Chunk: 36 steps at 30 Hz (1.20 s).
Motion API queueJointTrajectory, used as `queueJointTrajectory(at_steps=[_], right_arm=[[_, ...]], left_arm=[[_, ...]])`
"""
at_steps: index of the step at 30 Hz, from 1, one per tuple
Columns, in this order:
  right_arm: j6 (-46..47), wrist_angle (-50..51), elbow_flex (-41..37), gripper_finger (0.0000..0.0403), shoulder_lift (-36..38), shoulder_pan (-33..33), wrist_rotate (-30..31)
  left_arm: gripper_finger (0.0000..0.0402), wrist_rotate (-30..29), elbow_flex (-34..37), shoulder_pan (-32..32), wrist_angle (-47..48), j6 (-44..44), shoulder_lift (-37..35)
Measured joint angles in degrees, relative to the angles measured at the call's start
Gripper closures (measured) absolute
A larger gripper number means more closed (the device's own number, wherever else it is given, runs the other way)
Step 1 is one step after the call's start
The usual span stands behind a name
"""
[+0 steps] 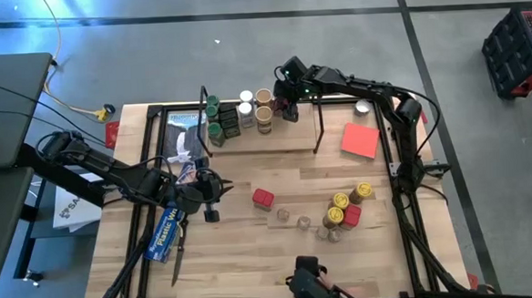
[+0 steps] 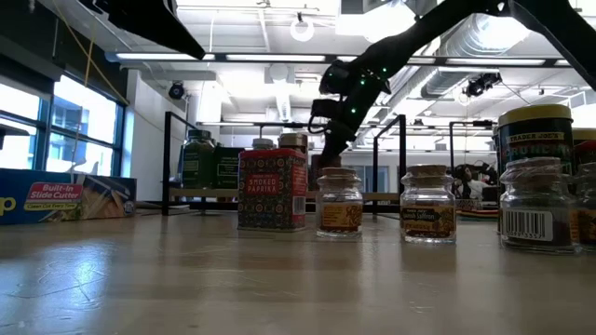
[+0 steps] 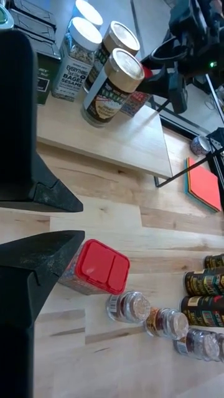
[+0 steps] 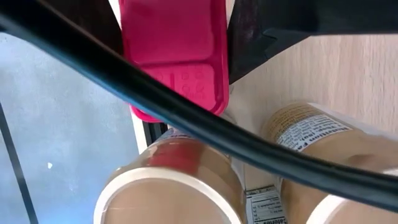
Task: Shelf spices
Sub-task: Put the red seasoning can on the shelf to the top right of the gold seasoning bottle, then put the red seasoning can on the shelf and align it with the other red seasoning can
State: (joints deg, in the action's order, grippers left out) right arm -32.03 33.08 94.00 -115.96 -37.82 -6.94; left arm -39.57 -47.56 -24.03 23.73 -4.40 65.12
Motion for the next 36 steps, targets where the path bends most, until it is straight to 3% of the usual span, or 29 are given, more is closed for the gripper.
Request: queueJointTrajectory(at_steps=[23, 31, 36], right_arm=[[-7.1, -1.2, 0.0, 0.0155, 0.6, 0.0, -3.1], [-7.6, -0.8, 0.0, 0.0155, 6.2, 0.0, -3.2], [-0.9, 3.7, 0.0, 0.0155, 11.9, 1.3, -0.8]], left_arm=[[0.0348, 1.0, 0.0, 0.0, 0.0, -0.9, 0.0], [0.0348, 1.1, 0.0, 0.0, 0.0, -1.1, 0.0], [0.0348, 1.8, 0.0, 0.0, 0.1, -1.4, 0.0]])
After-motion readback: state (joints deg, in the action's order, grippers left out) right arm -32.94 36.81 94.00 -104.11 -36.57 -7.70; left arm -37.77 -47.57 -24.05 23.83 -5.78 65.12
